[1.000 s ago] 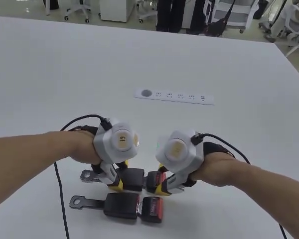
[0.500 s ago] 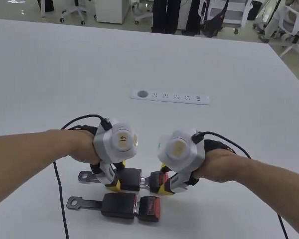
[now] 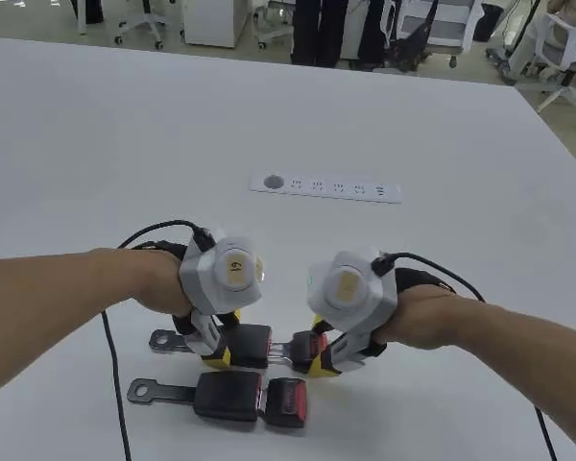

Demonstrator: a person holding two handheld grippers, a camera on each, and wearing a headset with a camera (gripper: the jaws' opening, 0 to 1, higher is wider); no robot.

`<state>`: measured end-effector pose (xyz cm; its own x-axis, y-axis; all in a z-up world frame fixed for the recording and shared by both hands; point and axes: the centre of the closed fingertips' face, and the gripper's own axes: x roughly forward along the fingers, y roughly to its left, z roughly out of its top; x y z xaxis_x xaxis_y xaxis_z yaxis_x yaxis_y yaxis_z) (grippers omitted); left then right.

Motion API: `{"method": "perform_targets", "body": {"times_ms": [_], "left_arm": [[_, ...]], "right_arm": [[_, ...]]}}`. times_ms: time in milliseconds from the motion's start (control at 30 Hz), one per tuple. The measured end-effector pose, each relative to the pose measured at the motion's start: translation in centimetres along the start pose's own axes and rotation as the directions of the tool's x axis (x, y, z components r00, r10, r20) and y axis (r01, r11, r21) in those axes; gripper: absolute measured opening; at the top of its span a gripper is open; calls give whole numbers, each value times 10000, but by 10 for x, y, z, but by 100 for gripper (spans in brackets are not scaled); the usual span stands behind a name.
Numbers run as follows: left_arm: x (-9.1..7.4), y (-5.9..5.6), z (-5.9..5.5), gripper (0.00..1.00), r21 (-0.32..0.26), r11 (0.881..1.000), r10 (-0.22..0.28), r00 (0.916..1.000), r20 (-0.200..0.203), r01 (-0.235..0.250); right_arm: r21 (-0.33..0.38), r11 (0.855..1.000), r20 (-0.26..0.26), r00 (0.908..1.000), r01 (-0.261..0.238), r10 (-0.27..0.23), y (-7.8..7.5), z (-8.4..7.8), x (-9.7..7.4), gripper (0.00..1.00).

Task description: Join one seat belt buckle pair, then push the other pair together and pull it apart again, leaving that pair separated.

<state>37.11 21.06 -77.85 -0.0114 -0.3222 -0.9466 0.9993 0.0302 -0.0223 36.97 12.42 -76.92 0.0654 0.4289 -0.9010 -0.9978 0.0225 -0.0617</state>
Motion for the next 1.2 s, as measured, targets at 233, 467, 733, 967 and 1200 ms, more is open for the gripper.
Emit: {"method": "perform_targets", "body": {"times_ms": [233,467,733,967,1200], "left_arm": [[1,1,-1,33,-125,9999,24,10000,13,-24],[2,1,-1,33,-159,9999,32,10000,-10,-32],[1,1,-1,33,-177,9998,39,10000,-1,-39],[0,-1,0,33,-162,9999,34,10000,15,-34],[0,-1,0,33,-137,9999,27,10000,49,-27]], "right_arm": [[-69,10000,-162,9999,-8,7,-2,-11,-3,28],[3,10000,-234,9997,40,-40,-1,-19,-9,28],[69,10000,-355,9994,34,-32,-3,-29,-12,29],[121,9999,-452,9990,35,-29,-4,-37,-17,29],[148,9999,-535,9986,50,-42,-5,-45,-20,29]]}}
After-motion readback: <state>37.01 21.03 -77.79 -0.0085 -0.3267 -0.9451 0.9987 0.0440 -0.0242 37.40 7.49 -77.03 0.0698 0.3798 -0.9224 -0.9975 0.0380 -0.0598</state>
